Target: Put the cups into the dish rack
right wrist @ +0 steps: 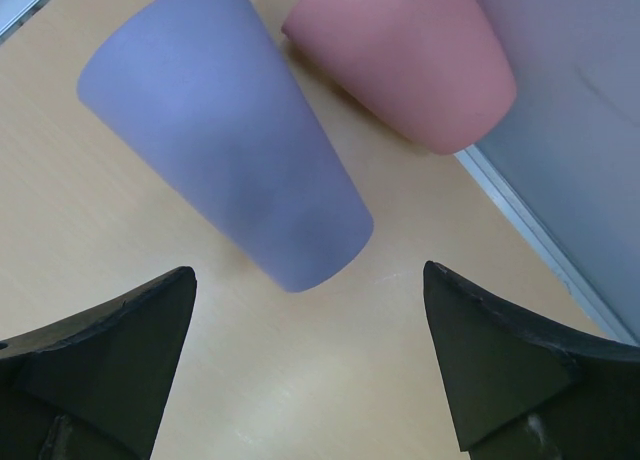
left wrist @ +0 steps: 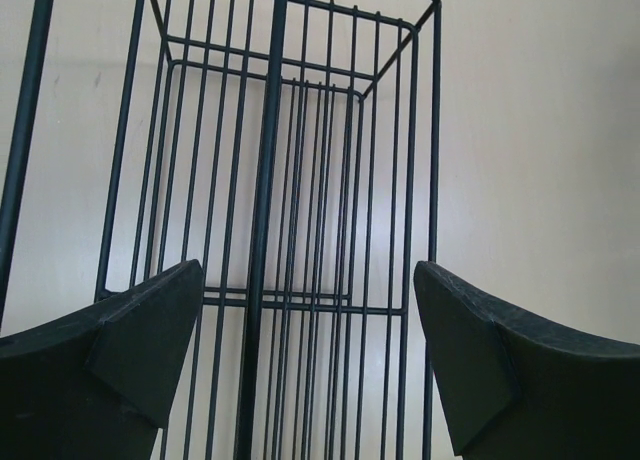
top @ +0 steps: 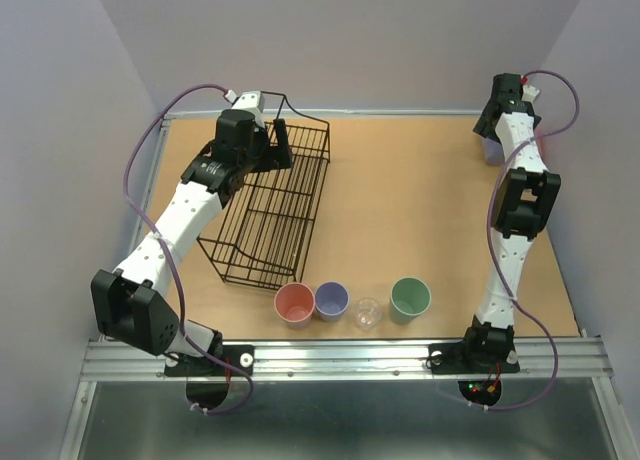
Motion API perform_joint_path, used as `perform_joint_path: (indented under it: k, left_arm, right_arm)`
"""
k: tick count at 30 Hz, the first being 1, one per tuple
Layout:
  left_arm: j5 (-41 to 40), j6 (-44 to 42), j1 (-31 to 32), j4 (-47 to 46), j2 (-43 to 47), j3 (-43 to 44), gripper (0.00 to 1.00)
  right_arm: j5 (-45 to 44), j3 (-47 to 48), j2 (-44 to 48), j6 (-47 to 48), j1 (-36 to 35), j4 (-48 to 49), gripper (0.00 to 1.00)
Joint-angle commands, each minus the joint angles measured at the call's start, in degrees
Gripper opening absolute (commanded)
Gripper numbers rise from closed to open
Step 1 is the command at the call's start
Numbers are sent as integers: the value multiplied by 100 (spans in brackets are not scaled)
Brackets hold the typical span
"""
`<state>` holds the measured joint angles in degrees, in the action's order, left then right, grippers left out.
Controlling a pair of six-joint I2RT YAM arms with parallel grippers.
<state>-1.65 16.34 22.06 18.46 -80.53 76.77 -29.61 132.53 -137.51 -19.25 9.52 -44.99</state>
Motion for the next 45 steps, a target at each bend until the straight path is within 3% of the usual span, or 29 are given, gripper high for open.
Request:
perform_joint_path:
  k: [1,6,11,18,28,33,37,45]
  left_arm:
    - [33,-175,26,17,169,347,98]
    - [68,-122,26,132,152,312,98]
    - [86,-131,26,228,55,417,98]
    - [60,-192,26,316,-182,628,98]
    - [-125,-219,26,439,-182,629,98]
    - [-160,-175,35,352,-112,392,98]
    - [-108,-105,26,272,-147,365,98]
    - [-37,212,26,-167,345,-416,98]
  right_arm:
    - [-361,431,102,149,68,-18,100]
    - [-713,546,-100,228,68,-18,100]
    - [-485,493,-311,228,68,-1,100]
    - [489,433,-584,141,68,298,100]
    - [1079,414,-610,-17,68,763,100]
    - [2465,195,-41,-579,-46,1227,100]
    - [2408,167,137,-966,-187,1808,100]
    - [949,1214,-548,-1520,-178,2239,100]
